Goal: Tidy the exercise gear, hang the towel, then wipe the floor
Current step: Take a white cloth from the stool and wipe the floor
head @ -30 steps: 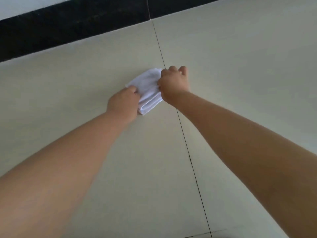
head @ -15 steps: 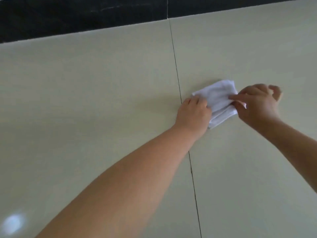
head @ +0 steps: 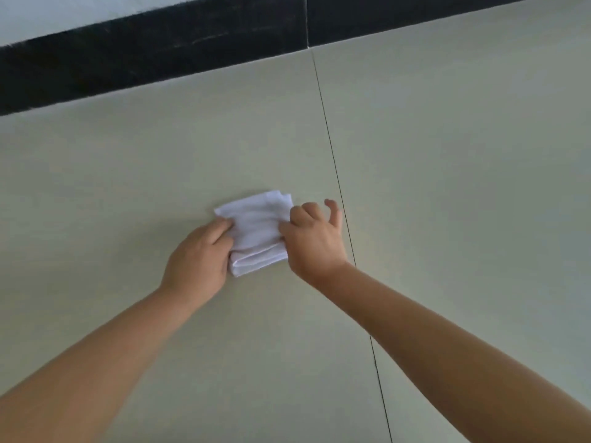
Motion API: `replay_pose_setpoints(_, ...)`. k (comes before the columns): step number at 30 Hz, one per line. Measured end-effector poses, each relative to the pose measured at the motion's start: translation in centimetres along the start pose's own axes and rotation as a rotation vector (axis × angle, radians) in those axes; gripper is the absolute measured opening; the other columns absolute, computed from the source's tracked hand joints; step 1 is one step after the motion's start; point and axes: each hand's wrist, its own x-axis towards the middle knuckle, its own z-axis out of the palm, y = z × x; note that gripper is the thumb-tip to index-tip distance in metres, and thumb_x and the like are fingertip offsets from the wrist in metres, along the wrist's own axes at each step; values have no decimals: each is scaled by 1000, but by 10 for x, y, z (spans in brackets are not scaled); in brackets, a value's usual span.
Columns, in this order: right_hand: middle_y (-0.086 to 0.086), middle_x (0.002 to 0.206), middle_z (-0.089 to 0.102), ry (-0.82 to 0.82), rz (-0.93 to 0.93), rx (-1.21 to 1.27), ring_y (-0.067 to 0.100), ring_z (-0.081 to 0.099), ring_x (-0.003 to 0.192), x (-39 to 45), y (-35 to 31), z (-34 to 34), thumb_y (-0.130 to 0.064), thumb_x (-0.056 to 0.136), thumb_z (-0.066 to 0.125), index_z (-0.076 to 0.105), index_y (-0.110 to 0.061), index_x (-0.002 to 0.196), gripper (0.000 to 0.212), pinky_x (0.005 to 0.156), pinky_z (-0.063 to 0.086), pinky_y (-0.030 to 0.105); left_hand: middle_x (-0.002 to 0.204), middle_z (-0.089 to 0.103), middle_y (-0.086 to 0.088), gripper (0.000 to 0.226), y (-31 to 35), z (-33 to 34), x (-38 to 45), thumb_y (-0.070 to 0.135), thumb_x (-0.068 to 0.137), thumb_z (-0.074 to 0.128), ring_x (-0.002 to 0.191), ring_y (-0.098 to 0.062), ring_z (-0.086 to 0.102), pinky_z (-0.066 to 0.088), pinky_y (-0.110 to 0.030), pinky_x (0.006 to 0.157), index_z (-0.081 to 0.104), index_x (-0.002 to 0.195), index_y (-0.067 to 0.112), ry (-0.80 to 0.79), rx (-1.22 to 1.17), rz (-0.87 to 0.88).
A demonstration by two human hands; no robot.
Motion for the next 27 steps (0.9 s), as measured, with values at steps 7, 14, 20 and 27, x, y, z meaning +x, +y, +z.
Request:
replay_pose_setpoints(7, -1, 63, 61, 172, 141, 25, 17, 45, 85, -170, 79, 1, -7, 54, 67, 72, -18, 69, 19, 92, 27, 43, 87, 74, -14, 27, 130, 18, -39, 7, 66, 42, 88, -31, 72, 39, -33, 87, 67, 57, 7, 41, -69, 414)
replay_pose_setpoints(14, 8, 68, 69, 181, 543, -60, 19, 45, 87, -251, 190, -34, -26, 74, 50, 77, -13, 73, 30, 90, 35, 56, 70, 70, -8, 36, 282, 19, 5, 11, 68, 37, 77, -28, 72, 53, -32, 80, 67, 49, 14, -84, -49, 629)
replay_pose_setpoints(20, 14, 96, 70, 185, 649, 15, 33, 51, 106, -151, 251, -65, -11, 79, 61, 77, -11, 89, 19, 99, 32, 55, 57, 66, -5, 40, 320, 5, 85, 13, 61, 34, 55, -25, 68, 53, -23, 61, 72, 48, 10, -46, -16, 508)
replay_pose_setpoints(27, -1, 122, 56, 50, 424, 42, 22, 38, 124, 17, 194, -65, -13, 88, 48, 67, -25, 110, 31, 110, 16, 42, 127, 50, -13, 33, 197, -46, 146, 7, 92, 44, 116, -34, 52, 40, -37, 95, 57, 122, 6, -51, 169, 88)
